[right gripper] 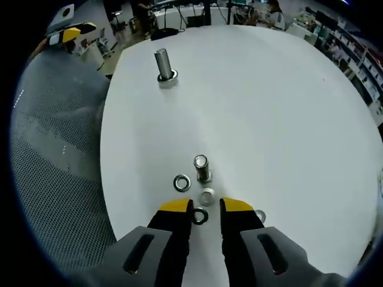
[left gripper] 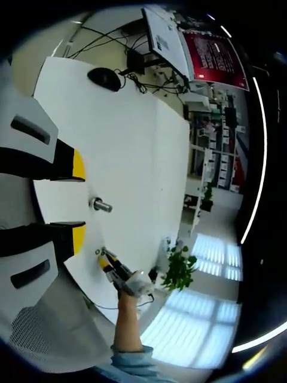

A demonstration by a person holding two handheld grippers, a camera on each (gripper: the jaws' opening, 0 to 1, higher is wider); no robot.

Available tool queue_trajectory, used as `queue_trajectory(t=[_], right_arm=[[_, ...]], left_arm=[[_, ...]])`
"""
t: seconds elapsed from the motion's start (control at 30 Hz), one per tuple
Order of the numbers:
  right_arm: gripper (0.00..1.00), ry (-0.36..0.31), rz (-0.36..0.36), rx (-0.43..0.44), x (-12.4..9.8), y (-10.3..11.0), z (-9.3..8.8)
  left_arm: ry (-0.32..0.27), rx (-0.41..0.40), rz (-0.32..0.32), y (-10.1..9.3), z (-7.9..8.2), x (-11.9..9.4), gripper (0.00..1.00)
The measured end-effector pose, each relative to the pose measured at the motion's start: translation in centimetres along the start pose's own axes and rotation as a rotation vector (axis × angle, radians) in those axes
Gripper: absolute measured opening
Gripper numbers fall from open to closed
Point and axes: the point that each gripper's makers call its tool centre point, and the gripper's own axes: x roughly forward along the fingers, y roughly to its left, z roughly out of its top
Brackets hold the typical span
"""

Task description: Place the washer onto the threaded stud by aligning its center hole with the stud, sliding it down to the base, and recovering from edge contact or off-axis alignment until the washer reaches the visible bottom stop.

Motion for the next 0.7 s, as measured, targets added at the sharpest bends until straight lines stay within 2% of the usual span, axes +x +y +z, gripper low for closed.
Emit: queue_trajectory(t=[0.1,0.17,0.47,0.6,0.7], right_arm=[[0.2,0.02,-0.026,-0.063,0.0,0.0,-0.1],[0.18,0.012,-0.015,-0.06,0.1,0.3,0.1],[0.15,0.008,-0.016,-0.069,0.1,0.2,0.2],[0.15,-0.002,-0.013,-0.057,-0.9,0.3,0.2],[0.15,-0.008,-0.015,-0.084,-1.6,0.3,0.5]], left_arm=[[-0.024,0.001,-0.006,0.0,0.3,-0.1,0.24],[-0.039,0.003,-0.016,-0.3,0.6,-0.1,0.24],[-0.038,0.004,-0.018,-0.3,0.6,-0.1,0.24],[-0.035,0.003,-0.017,-0.3,0.6,-0.1,0.24],[-0.035,-0.001,-0.015,-0.2,0.6,-0.1,0.24]])
